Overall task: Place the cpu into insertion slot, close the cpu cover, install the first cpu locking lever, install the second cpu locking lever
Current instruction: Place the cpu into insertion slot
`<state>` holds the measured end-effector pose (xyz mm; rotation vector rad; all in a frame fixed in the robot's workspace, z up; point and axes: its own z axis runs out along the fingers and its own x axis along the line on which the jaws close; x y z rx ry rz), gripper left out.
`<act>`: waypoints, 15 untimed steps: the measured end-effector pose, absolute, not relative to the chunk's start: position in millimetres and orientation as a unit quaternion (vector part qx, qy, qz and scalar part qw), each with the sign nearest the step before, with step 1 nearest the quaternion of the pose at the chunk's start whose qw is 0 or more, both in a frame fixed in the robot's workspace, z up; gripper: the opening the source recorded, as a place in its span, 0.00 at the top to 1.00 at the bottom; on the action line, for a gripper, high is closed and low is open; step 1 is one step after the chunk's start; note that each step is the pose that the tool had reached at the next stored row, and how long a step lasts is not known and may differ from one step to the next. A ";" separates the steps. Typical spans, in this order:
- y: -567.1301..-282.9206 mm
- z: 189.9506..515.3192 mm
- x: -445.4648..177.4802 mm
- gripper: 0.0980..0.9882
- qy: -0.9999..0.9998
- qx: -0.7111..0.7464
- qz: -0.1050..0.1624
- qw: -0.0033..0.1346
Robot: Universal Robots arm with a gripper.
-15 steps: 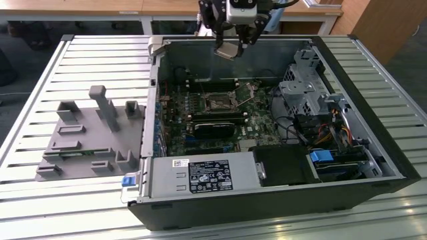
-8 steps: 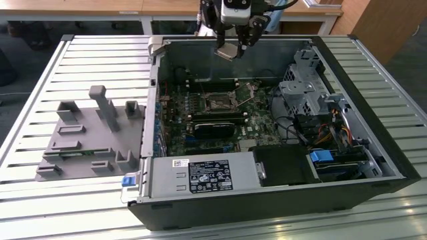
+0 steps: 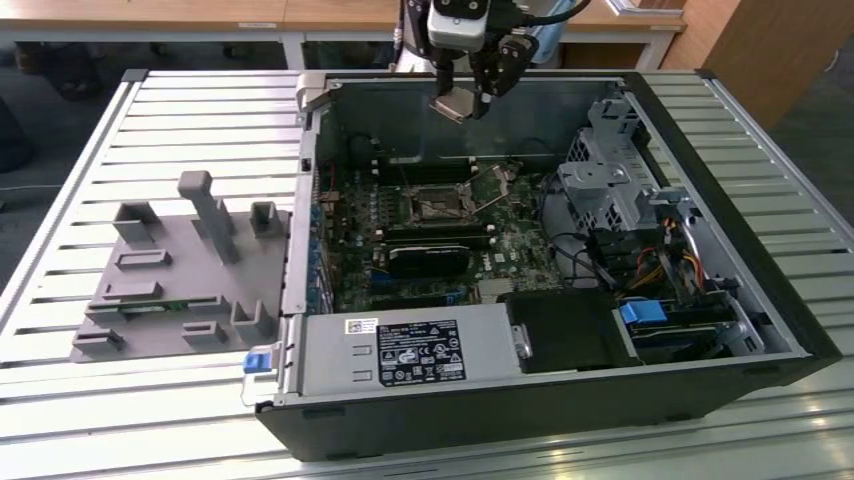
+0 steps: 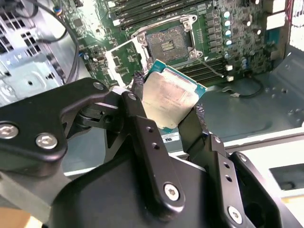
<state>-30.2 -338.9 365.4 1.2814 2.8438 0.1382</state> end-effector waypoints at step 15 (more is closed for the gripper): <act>-338.6 361.4 -30.1 0.50 0.854 0.519 0.043 0.015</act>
